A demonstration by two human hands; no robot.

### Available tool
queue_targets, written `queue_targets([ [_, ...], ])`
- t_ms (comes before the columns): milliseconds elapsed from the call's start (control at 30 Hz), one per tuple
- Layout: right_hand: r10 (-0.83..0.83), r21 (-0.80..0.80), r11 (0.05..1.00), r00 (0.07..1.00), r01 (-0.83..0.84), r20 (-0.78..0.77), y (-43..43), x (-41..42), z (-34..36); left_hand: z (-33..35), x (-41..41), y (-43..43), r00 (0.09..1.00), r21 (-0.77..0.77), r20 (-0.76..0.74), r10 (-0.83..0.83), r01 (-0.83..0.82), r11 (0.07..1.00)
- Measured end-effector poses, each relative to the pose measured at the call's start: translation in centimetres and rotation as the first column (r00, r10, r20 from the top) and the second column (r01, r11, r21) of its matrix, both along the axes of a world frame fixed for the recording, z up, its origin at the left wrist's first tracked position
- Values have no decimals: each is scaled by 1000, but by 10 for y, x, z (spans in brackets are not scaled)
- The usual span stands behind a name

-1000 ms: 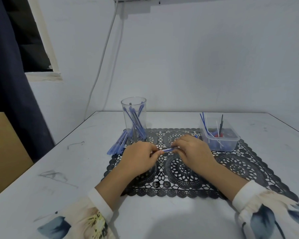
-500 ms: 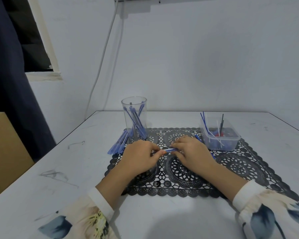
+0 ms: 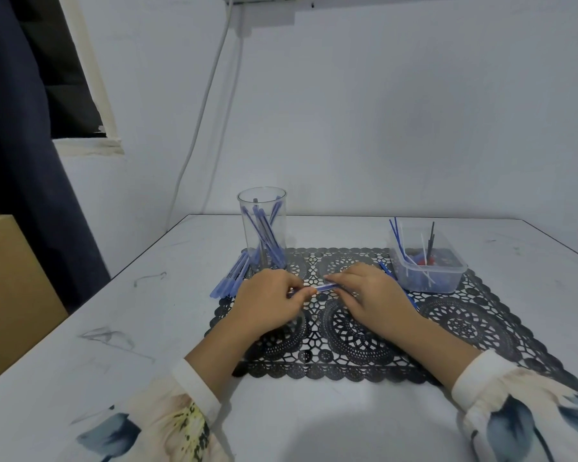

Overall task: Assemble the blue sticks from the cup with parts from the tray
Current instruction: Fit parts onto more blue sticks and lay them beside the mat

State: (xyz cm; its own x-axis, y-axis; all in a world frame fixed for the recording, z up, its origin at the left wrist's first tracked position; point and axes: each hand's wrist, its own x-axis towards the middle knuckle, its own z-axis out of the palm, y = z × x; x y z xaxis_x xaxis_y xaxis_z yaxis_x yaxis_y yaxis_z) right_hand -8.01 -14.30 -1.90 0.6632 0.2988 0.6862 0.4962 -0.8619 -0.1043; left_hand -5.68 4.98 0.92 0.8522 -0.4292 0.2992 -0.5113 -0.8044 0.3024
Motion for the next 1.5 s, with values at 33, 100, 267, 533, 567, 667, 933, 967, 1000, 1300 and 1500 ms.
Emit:
queue_targets([
  [33, 4, 6, 1000, 1000, -4, 8, 0, -1, 0, 0, 0, 0, 1000, -9, -9, -3, 3, 1000],
  [100, 14, 16, 1000, 1000, -15, 23, 0, -1, 1, -1, 1, 1, 1000, -29, -29, -6, 5, 1000],
  [267, 35, 21, 999, 998, -36, 47, -1, -2, 2, -1, 2, 0, 997, -39, -81, -15, 12, 999],
  [533, 38, 25, 999, 999, -38, 20, -1, -1, 2, -2, 4, 2, 1000, 18, 7, -27, 26, 999],
  [567, 36, 29, 999, 999, -36, 12, -2, -1, 2, -2, 4, 3, 999, 19, 21, -28, 28, 999],
  [667, 37, 36, 999, 999, -37, -4, -2, 0, 1, -4, 6, 3, 998, 22, 55, -31, 30, 999],
  [933, 63, 48, 997, 996, -60, -62, -1, 0, 0, -8, 11, 5, 993, 10, 117, -8, 7, 1000],
  [967, 60, 41, 998, 996, -57, -69, -1, 0, 0, -8, 11, 6, 991, 6, 136, 2, -3, 1000],
  [1000, 54, 33, 998, 996, -52, -73, 0, -1, 1, -8, 12, 7, 987, 5, 158, 14, -14, 1000],
  [1300, -11, -22, 1000, 988, 8, -155, 2, -3, 4, -5, 15, 11, 973, 52, 218, 78, -91, 994],
  [1500, -39, -49, 998, 973, 29, -227, 3, -4, 6, -5, 15, 10, 974, 50, 209, 81, -94, 994],
])
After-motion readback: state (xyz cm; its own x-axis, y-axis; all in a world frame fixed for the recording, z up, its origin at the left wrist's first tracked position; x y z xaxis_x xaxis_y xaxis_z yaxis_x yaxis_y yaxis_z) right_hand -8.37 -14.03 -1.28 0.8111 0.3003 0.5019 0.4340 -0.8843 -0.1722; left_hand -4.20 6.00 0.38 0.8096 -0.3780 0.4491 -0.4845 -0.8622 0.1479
